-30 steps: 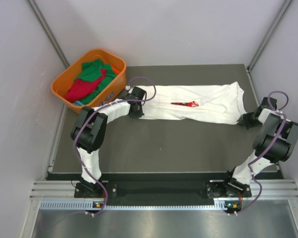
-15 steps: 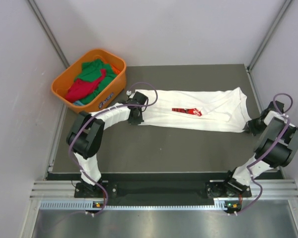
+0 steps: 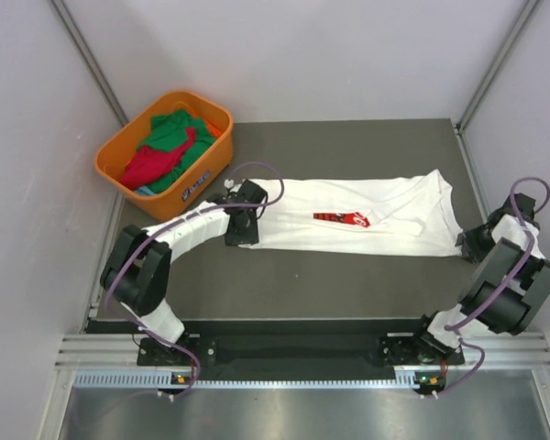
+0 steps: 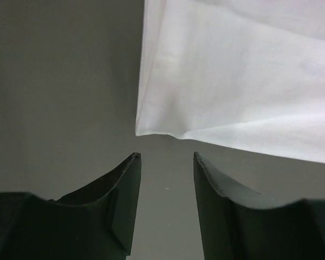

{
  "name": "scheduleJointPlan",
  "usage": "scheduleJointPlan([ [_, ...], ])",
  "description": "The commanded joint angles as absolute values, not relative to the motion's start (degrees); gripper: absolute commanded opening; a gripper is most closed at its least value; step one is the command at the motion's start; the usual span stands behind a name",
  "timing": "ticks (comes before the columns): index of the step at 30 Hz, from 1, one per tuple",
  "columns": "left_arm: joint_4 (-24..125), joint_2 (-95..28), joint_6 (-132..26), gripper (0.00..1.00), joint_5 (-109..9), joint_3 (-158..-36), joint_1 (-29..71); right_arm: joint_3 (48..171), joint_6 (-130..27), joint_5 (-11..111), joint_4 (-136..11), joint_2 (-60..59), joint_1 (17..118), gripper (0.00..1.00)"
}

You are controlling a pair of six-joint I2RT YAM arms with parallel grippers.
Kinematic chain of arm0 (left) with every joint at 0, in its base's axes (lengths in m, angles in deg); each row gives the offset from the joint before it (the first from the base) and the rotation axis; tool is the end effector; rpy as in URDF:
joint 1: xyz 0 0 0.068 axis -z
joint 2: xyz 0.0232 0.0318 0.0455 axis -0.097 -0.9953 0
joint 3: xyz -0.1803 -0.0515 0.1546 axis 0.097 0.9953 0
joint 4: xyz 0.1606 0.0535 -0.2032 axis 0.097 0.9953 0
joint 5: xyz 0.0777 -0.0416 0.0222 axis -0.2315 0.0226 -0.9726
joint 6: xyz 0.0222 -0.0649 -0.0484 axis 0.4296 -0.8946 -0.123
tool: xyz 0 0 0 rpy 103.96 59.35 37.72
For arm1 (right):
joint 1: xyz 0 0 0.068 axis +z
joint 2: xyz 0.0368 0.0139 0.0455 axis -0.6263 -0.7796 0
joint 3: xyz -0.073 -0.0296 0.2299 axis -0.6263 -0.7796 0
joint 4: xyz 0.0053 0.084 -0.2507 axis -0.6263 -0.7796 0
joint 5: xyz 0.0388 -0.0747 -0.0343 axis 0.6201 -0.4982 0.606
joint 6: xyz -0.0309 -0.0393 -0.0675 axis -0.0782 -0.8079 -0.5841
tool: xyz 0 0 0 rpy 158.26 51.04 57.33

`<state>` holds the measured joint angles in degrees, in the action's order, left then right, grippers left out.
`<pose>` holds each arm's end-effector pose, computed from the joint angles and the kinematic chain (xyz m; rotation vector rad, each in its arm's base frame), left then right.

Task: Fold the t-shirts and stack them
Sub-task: Fold the tshirt

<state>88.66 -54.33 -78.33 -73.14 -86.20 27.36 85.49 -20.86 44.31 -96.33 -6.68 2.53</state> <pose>0.2888 -0.1641 0.1180 -0.1576 2.7067 0.0234 0.2391 -0.1729 0.1113 1.6727 2.2407 0.0435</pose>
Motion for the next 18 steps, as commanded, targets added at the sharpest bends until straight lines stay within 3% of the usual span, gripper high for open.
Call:
scheduleJointPlan([
  [1, 91.2, -48.7, -76.0, 0.49, -71.8, -92.7, 27.2, 89.2, -22.8, 44.7, -98.2, -1.7, 2.3, 0.4],
  [12, 85.7, -58.6, -65.8, 0.53, -56.4, -104.7, 20.2, 90.4, -15.8, 47.6, -95.2, -2.3, 18.2, 0.49],
  [18, 87.7, -62.1, -63.5, 0.53, -56.5, -106.6, 18.6, 88.5, -12.1, 45.8, -90.9, -5.1, 20.5, 0.5],
])
